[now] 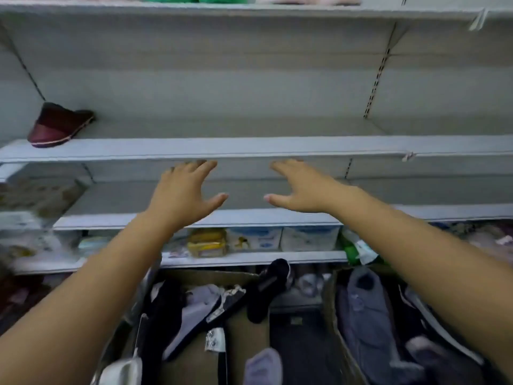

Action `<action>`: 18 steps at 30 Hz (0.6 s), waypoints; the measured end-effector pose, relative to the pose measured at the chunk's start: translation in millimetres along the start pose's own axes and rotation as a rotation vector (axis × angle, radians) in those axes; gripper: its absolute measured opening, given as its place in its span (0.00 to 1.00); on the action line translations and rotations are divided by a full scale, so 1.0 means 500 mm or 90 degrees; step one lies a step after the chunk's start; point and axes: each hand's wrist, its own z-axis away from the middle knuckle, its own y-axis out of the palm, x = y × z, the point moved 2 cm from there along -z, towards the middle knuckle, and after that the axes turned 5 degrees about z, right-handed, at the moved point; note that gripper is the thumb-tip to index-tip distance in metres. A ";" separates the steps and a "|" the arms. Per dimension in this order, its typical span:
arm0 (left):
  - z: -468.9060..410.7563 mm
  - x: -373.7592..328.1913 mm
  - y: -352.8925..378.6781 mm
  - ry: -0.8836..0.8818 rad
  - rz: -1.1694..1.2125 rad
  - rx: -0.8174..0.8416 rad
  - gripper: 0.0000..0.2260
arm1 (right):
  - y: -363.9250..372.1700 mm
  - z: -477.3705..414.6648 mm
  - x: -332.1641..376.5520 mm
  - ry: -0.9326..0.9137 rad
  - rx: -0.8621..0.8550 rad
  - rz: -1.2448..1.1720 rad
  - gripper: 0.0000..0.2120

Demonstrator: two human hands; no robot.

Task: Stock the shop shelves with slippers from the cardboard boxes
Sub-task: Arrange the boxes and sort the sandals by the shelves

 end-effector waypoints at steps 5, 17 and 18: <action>0.145 0.065 0.107 -0.071 -0.002 0.104 0.39 | 0.173 0.050 0.069 0.000 0.121 -0.026 0.41; 0.414 0.153 0.336 -0.167 0.049 0.285 0.35 | 0.535 0.154 0.139 0.067 0.388 -0.139 0.40; 0.432 0.152 0.359 -0.175 0.052 0.300 0.35 | 0.571 0.166 0.136 0.077 0.407 -0.149 0.39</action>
